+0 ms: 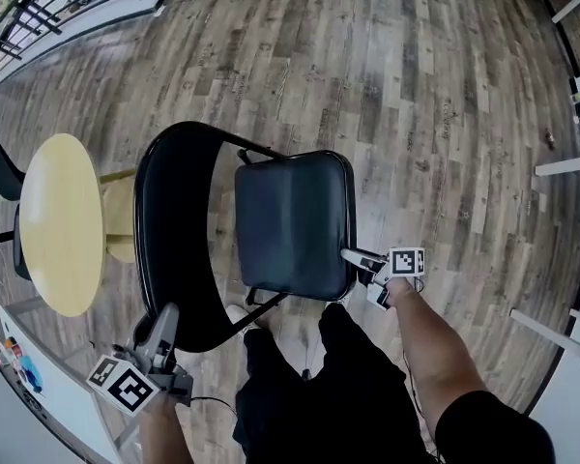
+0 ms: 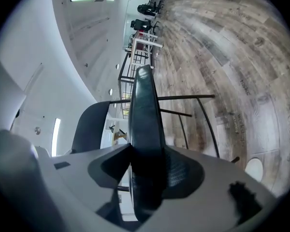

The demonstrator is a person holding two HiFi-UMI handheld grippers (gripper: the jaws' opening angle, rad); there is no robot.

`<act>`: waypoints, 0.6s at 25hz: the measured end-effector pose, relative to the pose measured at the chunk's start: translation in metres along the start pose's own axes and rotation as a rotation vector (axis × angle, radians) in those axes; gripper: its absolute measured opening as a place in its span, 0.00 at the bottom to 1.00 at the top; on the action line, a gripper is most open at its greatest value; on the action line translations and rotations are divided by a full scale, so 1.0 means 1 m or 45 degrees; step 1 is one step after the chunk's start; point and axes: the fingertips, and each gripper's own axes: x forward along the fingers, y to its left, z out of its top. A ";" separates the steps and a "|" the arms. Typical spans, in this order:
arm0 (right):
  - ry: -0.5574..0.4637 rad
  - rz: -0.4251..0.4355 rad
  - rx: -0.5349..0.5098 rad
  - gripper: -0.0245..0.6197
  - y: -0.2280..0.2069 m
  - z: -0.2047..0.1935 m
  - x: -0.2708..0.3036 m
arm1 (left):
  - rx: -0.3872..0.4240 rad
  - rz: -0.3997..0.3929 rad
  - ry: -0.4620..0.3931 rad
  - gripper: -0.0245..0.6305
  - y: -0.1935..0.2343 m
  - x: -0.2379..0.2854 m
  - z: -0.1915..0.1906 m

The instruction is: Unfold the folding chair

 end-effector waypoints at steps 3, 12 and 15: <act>-0.015 -0.052 -0.005 0.35 -0.027 0.010 -0.015 | -0.008 -0.021 0.013 0.20 -0.006 0.011 -0.008; -0.057 -0.156 0.055 0.38 -0.092 0.018 -0.049 | 0.007 -0.050 0.059 0.20 -0.029 0.035 -0.035; -0.034 -0.115 0.059 0.38 -0.101 0.022 -0.049 | 0.011 -0.023 0.049 0.20 -0.022 0.041 -0.031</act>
